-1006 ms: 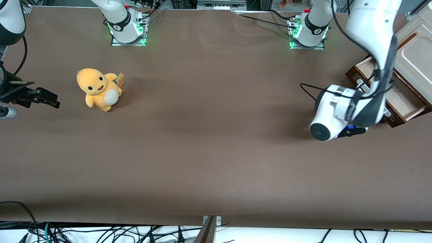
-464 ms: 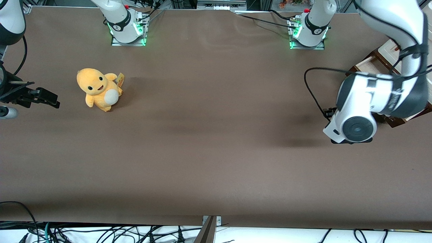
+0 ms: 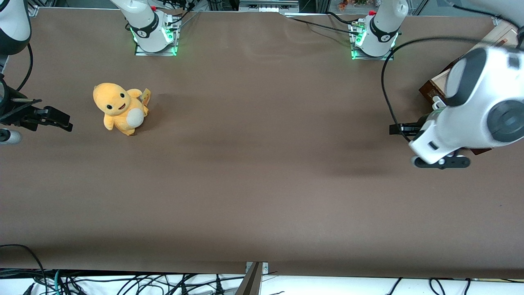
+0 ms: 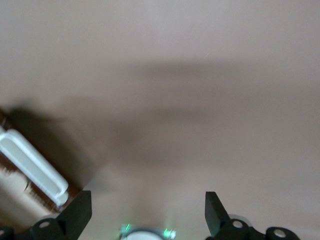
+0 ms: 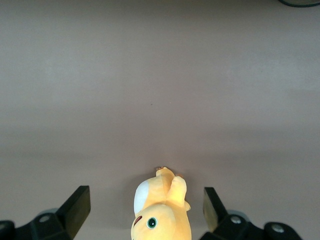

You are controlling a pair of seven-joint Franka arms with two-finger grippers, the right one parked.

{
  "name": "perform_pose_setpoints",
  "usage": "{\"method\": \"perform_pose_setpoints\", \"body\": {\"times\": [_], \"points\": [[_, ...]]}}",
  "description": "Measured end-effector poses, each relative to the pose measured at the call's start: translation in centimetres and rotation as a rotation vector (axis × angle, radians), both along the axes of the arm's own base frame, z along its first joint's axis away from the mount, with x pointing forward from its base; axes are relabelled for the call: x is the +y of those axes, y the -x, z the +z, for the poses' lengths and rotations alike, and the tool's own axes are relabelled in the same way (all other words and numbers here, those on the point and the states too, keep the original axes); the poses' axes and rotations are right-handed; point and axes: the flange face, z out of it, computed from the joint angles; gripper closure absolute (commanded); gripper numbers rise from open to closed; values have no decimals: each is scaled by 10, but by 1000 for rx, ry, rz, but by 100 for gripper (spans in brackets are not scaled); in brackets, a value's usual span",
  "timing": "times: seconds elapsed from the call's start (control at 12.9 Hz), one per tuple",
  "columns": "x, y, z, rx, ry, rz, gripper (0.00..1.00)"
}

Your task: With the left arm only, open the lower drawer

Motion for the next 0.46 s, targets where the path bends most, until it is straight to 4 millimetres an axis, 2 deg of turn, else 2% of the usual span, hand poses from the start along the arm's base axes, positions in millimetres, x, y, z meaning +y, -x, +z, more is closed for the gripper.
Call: {"method": "perform_pose_setpoints", "body": {"times": [0.23,0.31,0.46], "points": [[7,16,53,-125,59,-35,0],[15,21,61,-160,63,-58,0],[40,31,60,-224,66,-99,0]]}}
